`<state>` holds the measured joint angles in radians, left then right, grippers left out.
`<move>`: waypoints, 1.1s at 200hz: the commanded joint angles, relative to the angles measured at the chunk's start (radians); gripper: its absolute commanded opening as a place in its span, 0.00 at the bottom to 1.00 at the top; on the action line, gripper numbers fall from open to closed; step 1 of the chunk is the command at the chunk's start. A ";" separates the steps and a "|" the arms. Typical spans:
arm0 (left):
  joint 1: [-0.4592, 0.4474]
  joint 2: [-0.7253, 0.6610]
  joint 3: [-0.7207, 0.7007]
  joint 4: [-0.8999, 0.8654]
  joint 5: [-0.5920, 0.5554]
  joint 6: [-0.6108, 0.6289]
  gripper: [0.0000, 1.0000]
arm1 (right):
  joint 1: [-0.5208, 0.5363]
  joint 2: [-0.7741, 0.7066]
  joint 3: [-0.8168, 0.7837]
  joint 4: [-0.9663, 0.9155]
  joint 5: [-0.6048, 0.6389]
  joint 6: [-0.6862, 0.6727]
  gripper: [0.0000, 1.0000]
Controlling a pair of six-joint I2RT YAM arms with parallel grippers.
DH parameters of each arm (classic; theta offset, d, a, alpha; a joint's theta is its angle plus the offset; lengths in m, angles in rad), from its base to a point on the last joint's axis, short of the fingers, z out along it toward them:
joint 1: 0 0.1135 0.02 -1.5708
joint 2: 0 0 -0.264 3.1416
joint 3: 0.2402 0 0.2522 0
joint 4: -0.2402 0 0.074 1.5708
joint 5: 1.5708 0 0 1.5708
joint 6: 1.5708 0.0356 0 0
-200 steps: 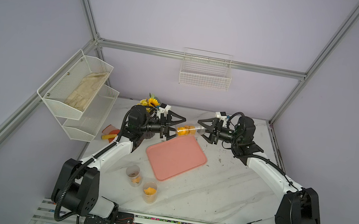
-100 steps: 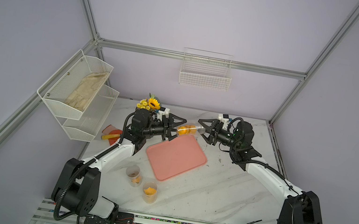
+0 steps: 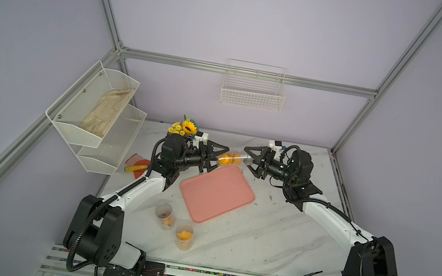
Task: Pour the cookies out of the jar
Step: Unscrew the lid from the jar.
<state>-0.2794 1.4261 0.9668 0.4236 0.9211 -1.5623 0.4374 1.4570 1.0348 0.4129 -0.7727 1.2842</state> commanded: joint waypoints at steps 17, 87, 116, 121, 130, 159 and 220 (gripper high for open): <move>0.026 -0.022 0.018 0.060 0.137 0.085 0.63 | -0.005 0.040 0.097 -0.160 -0.158 -0.084 0.97; 0.116 0.045 0.055 0.089 0.345 0.116 0.65 | -0.054 0.093 0.186 -0.247 -0.444 -0.125 0.97; 0.128 0.051 0.045 0.184 0.372 0.052 0.65 | -0.054 0.108 0.179 -0.240 -0.465 -0.121 0.97; 0.128 0.052 0.042 0.188 0.372 0.048 0.65 | -0.054 0.112 0.179 -0.232 -0.467 -0.116 0.97; 0.129 0.055 0.038 0.198 0.379 0.042 0.65 | -0.054 0.116 0.180 -0.211 -0.470 -0.101 0.97; 0.131 0.060 0.036 0.220 0.379 0.025 0.65 | -0.053 0.128 0.176 -0.139 -0.472 -0.047 0.95; 0.131 0.066 0.035 0.242 0.372 0.003 0.65 | -0.054 0.132 0.162 -0.038 -0.482 0.014 0.80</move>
<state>-0.1535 1.4986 0.9684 0.5957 1.2778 -1.5387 0.3866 1.5852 1.1999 0.2871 -1.2304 1.2530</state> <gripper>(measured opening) 0.653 0.811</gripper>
